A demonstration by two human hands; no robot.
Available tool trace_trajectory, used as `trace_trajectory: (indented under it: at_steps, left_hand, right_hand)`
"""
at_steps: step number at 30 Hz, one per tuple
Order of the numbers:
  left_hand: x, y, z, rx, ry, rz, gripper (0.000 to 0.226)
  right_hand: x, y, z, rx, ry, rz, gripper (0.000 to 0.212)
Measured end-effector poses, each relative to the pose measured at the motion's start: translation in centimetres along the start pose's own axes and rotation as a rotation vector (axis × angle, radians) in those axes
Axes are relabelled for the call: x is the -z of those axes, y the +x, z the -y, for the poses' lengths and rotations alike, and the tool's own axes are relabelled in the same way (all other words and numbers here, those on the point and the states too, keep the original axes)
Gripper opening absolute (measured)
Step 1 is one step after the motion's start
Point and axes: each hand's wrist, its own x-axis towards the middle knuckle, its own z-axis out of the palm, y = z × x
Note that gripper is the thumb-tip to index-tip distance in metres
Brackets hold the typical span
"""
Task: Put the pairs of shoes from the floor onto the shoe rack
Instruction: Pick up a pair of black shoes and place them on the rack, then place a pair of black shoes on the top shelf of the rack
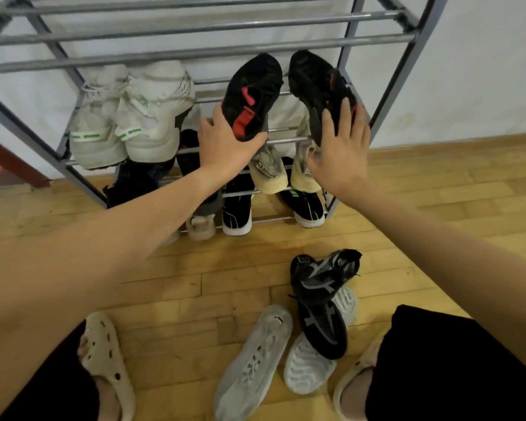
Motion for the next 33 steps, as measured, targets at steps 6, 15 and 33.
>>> trace_trajectory:
  at_steps: [6,15,33]
  left_hand:
    - [-0.1,-5.9,2.0,-0.110,0.019,-0.016,0.085]
    - [-5.2,-14.3,8.6,-0.029,0.154,0.355,0.055]
    - [-18.1,-17.2,8.9,0.572,-0.107,0.732,0.028]
  right_hand:
    - [-0.6,-6.0,0.8,0.031,0.077,-0.040,0.076]
    - [-8.0,-17.1,-2.7,-0.288,0.182,0.464,0.079]
    - [-14.4,-19.6,-11.2,-0.171,0.083,0.703,0.097]
